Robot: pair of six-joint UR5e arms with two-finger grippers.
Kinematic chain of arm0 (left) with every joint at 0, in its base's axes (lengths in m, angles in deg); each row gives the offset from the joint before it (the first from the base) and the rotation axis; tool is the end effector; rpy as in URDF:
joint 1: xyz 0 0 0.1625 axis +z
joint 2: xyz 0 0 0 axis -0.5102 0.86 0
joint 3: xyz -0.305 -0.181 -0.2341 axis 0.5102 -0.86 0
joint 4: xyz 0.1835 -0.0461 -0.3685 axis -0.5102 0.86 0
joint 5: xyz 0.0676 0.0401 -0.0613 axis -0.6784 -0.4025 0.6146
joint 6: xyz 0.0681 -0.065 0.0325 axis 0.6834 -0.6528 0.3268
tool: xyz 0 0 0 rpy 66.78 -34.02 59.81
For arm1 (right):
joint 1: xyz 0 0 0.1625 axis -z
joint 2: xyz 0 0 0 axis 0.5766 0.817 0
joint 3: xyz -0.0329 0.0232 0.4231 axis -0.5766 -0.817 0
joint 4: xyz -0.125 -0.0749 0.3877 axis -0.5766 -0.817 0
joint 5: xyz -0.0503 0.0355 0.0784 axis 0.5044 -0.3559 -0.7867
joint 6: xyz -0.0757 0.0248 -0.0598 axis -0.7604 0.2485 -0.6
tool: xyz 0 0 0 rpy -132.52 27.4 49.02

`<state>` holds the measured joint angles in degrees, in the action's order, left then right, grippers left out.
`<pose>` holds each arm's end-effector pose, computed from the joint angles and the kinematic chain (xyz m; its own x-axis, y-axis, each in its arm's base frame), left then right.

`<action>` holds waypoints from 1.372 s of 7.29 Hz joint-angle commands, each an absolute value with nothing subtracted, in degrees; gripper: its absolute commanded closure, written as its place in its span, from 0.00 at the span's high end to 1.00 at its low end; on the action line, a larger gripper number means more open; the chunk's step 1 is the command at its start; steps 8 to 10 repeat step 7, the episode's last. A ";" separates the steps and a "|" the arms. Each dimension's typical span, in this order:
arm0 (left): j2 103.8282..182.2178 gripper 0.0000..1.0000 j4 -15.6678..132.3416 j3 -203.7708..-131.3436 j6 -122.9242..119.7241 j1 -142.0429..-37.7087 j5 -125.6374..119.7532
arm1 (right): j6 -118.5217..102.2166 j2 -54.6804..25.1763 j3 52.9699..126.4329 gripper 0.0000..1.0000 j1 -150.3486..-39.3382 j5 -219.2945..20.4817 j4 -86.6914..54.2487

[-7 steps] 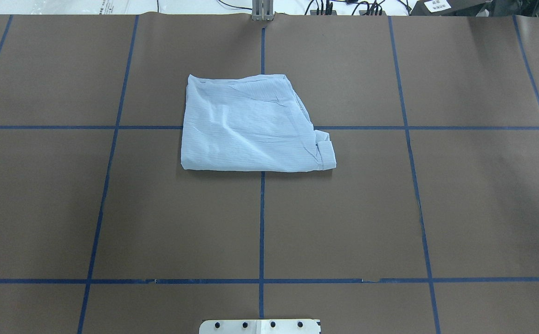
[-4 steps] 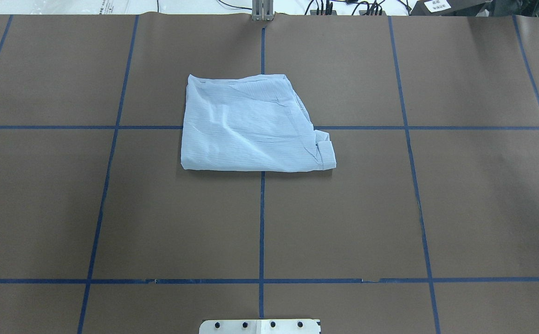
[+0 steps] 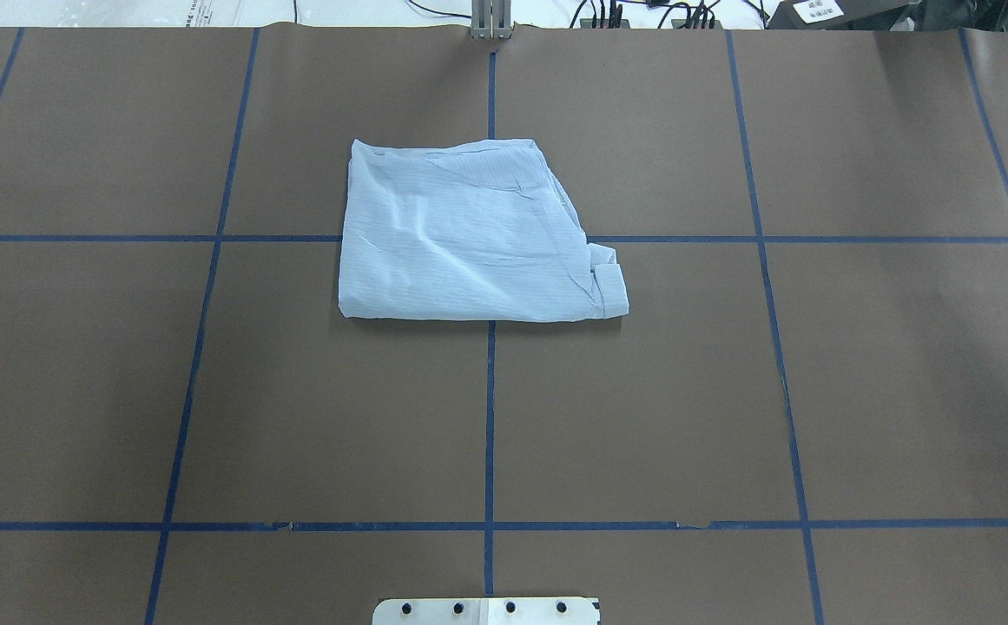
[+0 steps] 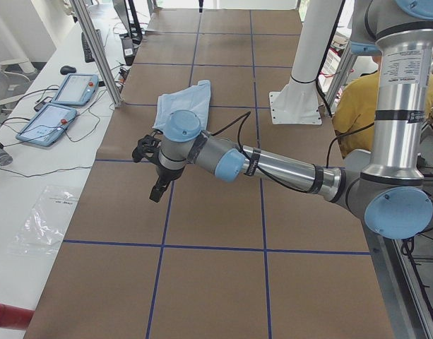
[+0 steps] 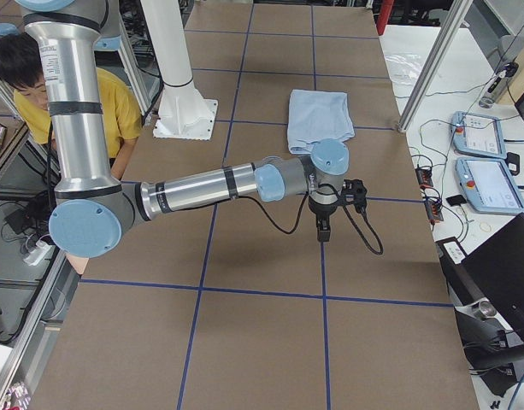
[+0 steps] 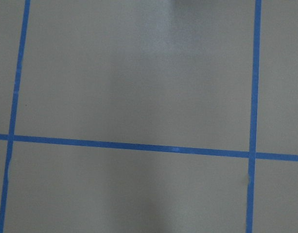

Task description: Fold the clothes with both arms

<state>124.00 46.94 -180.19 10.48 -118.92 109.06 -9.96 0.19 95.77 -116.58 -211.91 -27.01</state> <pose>-0.0492 -0.5085 0.5061 0.7148 0.3157 -0.6240 0.0063 0.8893 0.4572 -0.0187 -0.5378 0.5276 0.6767 -0.0574 0.7340 -0.0289 0.9941 0.1044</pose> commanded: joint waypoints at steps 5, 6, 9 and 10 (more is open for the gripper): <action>123.52 1.00 46.91 -179.77 10.41 -119.01 109.12 | -9.80 2.62 95.67 1.00 -119.40 -213.22 -27.10; 123.43 1.00 46.91 -179.68 10.41 -119.62 109.12 | -9.89 3.15 95.58 1.00 -119.41 -213.49 -27.10; 123.34 1.00 46.91 -179.77 10.32 -119.80 109.12 | -9.89 3.24 95.58 1.00 -119.41 -213.58 -27.10; 123.34 1.00 46.91 -179.77 10.32 -119.80 109.12 | -9.89 3.24 95.58 1.00 -119.41 -213.58 -27.10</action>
